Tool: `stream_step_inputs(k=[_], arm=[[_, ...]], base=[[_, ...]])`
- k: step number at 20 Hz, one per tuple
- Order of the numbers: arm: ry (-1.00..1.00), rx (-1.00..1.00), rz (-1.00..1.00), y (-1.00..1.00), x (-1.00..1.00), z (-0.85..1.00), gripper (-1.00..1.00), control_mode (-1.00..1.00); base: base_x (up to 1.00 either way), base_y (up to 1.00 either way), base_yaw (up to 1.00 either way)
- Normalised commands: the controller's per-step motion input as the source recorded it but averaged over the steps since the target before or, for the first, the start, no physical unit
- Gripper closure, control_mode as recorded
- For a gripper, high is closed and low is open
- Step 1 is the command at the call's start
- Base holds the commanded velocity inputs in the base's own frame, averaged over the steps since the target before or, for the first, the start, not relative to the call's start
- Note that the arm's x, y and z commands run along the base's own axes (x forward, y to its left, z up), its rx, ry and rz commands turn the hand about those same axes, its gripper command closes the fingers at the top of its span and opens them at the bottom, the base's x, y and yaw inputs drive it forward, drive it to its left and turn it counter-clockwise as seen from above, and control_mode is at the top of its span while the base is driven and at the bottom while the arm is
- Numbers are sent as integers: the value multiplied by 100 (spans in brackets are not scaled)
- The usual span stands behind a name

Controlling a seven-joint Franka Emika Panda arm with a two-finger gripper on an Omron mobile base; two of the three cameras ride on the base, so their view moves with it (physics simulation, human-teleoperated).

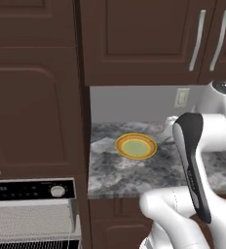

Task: Take the fish from the oven and place it on the plate on the counter.

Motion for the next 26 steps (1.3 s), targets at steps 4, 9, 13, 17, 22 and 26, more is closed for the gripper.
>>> stream_step_inputs(k=[4, 9, 13, 17, 22, 26], arm=[[0, 0, 0, 0, 0, 0, 100, 100], [0, 0, 0, 0, 0, 0, 100, 100], [0, 0, 0, 0, 0, 0, 100, 100], [0, 0, 0, 0, 0, 0, 100, 100], [0, -1, 2, 5, 0, -15, 100, -100], [-1, -1, 14, 1, 0, -44, 100, -100]], base=[[49, 0, 0], [30, 0, 0], [0, 0, 0], [0, 0, 0], [0, 0, 0], [0, 0, 0]])
